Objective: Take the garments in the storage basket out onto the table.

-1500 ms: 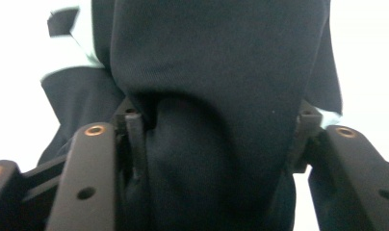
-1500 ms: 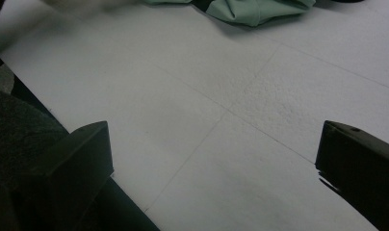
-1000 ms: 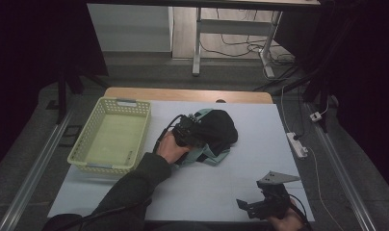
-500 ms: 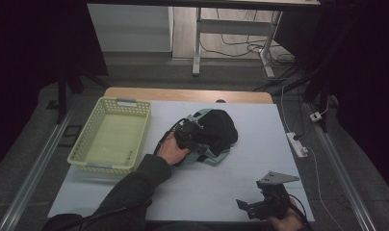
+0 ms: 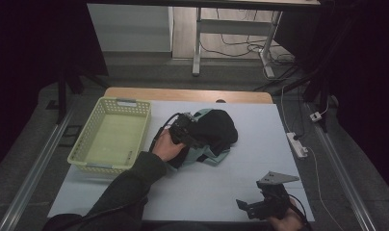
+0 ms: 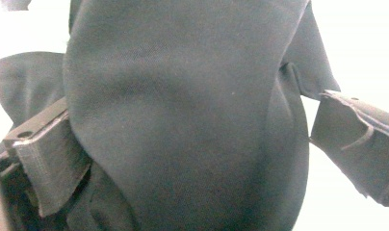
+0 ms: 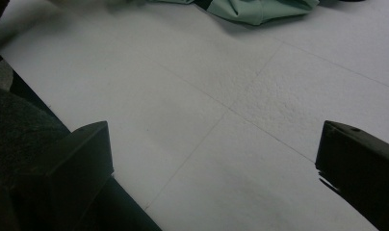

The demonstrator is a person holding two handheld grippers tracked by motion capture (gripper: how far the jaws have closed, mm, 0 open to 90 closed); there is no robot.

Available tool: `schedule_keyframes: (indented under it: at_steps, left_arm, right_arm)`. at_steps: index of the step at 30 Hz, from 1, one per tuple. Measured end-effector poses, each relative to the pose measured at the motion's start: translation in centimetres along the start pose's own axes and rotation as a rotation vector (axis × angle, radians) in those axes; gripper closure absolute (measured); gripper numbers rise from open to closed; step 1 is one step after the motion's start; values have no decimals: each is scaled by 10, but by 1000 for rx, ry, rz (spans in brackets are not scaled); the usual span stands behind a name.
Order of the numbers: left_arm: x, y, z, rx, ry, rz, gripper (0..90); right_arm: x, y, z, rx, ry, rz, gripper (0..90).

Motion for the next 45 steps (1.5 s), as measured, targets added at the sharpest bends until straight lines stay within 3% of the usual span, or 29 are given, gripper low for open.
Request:
schedule_keyframes:
  at_steps: [11, 23, 45]
  left_arm:
    - [-5, -19, -5, -46, 26, 9, 0]
    - [-9, -36, -4, -55, 51, 30, 0]
    - [-21, -68, 7, -126, 46, 63, 0]
  right_arm:
    - [0, 0, 0, 0, 0, 0, 0]
    - [0, 0, 0, 2, 0, 3, 0]
    - [0, 0, 0, 2, 1, 5, 0]
Point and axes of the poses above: each handheld gripper's, and its own axes: y roughly forward along the jaws, z roughly out of its underside, x roughly to its left, the point moved 5 cm from there along y, roughly forward along the jaws, and after that the axes turned 12 degrees about z, right-handed, at the moved point
